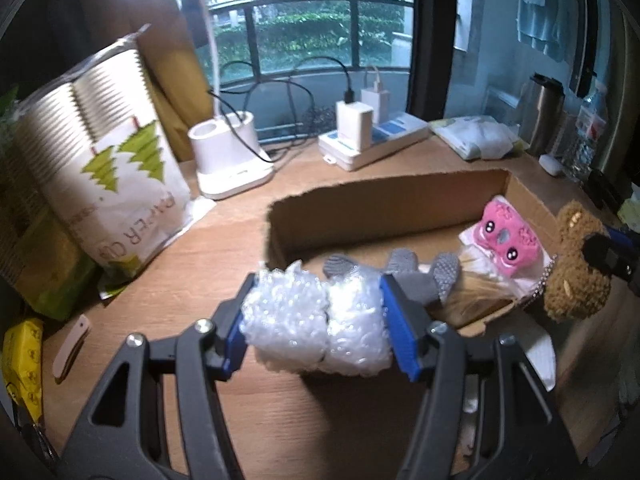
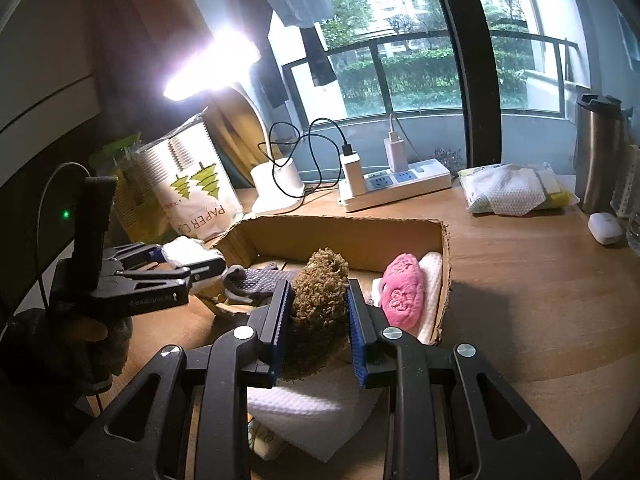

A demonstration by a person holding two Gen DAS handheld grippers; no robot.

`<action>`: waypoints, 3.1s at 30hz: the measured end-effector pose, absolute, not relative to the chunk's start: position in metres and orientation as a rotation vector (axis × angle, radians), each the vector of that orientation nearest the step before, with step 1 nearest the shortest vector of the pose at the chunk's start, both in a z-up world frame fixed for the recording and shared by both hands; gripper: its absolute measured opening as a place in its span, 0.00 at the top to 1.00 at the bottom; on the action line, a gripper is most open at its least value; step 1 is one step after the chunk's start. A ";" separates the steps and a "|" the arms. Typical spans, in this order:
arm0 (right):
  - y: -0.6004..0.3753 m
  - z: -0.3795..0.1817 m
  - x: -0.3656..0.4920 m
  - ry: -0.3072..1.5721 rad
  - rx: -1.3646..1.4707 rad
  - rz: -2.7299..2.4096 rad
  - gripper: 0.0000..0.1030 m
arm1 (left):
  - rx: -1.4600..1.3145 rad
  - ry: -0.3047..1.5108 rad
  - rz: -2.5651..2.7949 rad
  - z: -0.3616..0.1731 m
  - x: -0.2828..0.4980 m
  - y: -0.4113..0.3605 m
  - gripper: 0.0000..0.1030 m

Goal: Organize soft objects
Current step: 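Carry the bubble wrap with the left gripper while the right carries the brown plush to the box, then lower the bubble wrap into the box and open the left gripper, then lower the brown plush into the box and open the right gripper, then move the left gripper to the green tissue pack while the right moves to the white cloth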

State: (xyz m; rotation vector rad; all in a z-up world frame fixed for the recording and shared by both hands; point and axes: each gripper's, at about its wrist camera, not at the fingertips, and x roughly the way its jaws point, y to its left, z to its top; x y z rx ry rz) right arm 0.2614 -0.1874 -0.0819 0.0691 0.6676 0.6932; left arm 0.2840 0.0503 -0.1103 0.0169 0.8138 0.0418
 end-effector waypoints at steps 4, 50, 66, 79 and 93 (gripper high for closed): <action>-0.189 -0.084 0.265 0.672 0.074 0.692 0.72 | 0.016 0.832 0.010 -0.115 0.290 0.043 0.38; -0.104 -0.051 0.266 0.634 -0.060 0.685 0.72 | -0.215 0.752 -0.033 -0.118 0.254 0.124 0.13; -0.045 -0.061 0.302 0.659 -0.065 0.769 0.71 | -0.244 0.699 -0.017 -0.115 0.246 0.157 0.13; -0.035 -0.067 0.307 0.707 -0.087 0.735 0.50 | -0.250 0.684 0.000 -0.113 0.238 0.161 0.13; -0.071 -0.053 0.266 0.677 -0.085 0.716 0.50 | -0.230 0.644 -0.018 -0.090 0.205 0.130 0.13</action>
